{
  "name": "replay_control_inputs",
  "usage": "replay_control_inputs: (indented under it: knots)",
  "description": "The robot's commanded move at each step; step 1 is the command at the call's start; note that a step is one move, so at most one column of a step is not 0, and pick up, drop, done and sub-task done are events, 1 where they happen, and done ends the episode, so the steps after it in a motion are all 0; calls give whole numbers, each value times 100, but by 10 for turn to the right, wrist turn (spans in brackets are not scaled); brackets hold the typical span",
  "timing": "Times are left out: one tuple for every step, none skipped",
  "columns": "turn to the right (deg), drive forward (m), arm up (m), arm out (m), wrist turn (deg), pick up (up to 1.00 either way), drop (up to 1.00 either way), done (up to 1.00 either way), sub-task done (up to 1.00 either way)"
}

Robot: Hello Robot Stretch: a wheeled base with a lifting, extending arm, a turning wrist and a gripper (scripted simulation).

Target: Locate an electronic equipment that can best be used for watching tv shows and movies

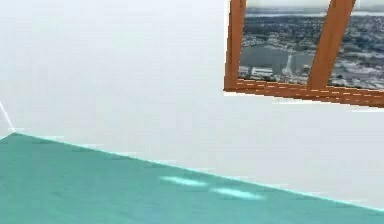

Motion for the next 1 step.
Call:
replay_control_inputs:
  knots:
    - [450,0,0,0,0,0,0,0,0]
